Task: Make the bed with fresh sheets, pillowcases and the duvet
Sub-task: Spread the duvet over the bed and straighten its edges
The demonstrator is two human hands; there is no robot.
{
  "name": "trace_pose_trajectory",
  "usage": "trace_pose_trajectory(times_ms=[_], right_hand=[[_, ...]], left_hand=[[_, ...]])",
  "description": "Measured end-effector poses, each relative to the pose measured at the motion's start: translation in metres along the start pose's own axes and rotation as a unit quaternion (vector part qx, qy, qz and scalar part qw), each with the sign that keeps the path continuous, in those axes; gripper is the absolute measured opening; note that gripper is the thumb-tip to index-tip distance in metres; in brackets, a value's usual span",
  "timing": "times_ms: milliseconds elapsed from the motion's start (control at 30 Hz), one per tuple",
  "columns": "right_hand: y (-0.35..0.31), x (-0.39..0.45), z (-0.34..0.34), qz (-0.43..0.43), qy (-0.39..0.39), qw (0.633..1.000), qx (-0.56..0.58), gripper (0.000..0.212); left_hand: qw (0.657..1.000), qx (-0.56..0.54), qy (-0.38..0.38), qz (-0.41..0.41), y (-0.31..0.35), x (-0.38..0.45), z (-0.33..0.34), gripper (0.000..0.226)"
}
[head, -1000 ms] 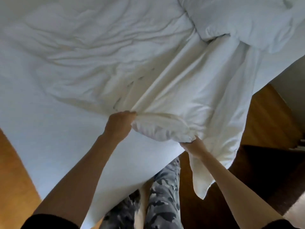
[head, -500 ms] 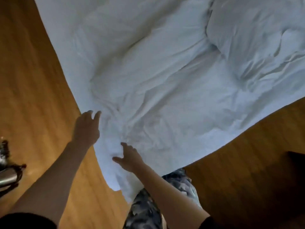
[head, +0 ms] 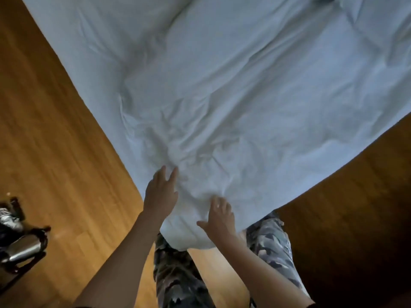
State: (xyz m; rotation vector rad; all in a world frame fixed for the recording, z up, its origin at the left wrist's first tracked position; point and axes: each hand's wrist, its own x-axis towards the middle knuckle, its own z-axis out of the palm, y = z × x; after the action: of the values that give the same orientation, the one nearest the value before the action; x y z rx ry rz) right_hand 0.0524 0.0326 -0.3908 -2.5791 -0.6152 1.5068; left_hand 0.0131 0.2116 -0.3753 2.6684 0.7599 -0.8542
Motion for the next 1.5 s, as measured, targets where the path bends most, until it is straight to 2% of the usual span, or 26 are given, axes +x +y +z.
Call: trace_pose_trajectory(times_ms=[67,100,167,233,333,433,500,567,700,900,1067,1167,1267,1367,1500], right_hand=[[-0.006,0.011,0.025,0.033,0.036,0.998,-0.029,0.108],[-0.010,0.017,0.035,0.045,0.055,0.997,-0.042,0.112],[-0.013,0.030,0.053,0.070,0.109,0.991,-0.038,0.113],[-0.017,0.041,0.065,0.097,0.154,0.983,-0.015,0.105],[-0.020,0.051,0.075,0.126,0.210,0.970,0.008,0.089],[-0.016,0.061,0.082,0.135,0.281,0.950,0.002,0.064],[-0.009,0.068,0.088,0.128,0.343,0.931,-0.007,0.039],[-0.003,0.078,0.095,0.118,0.399,0.909,-0.014,0.023],[0.006,0.091,0.104,0.069,0.462,0.884,0.002,0.008],[0.007,0.083,0.089,0.060,0.392,0.918,0.028,0.029],[-0.003,0.066,0.086,0.092,0.335,0.937,0.027,0.031],[-0.015,0.043,0.104,0.089,0.319,0.942,0.044,0.035],[-0.037,0.015,0.125,0.074,0.272,0.958,0.059,0.039],[-0.067,0.004,0.145,0.060,0.248,0.964,0.079,0.038],[-0.111,-0.023,0.188,0.049,0.175,0.975,0.125,0.032]], left_hand=[[0.987,0.069,0.035,0.142,-0.023,0.021,0.013,0.095],[0.976,0.099,0.045,0.187,-0.033,0.031,0.018,0.100],[0.956,0.147,0.081,0.240,-0.045,0.049,0.022,0.099],[0.934,0.187,0.116,0.280,-0.048,0.063,0.022,0.097],[0.908,0.230,0.096,0.338,-0.047,0.087,0.033,0.096],[0.908,0.217,0.089,0.346,-0.040,0.108,0.047,0.082],[0.894,0.220,0.129,0.369,-0.033,0.118,0.051,0.056],[0.868,0.222,0.181,0.406,-0.028,0.127,0.055,0.031],[0.839,0.213,0.203,0.457,-0.031,0.141,0.060,0.024],[0.868,0.132,0.110,0.466,-0.024,0.138,0.043,0.034],[0.881,0.070,0.141,0.447,-0.036,0.107,0.041,0.026],[0.874,0.077,0.120,0.464,-0.060,0.080,0.050,0.030],[0.866,0.096,0.109,0.478,-0.090,0.064,0.052,0.031],[0.876,0.094,0.113,0.459,-0.122,0.048,0.048,0.026],[0.895,0.076,0.087,0.430,-0.174,0.000,0.054,0.023]])
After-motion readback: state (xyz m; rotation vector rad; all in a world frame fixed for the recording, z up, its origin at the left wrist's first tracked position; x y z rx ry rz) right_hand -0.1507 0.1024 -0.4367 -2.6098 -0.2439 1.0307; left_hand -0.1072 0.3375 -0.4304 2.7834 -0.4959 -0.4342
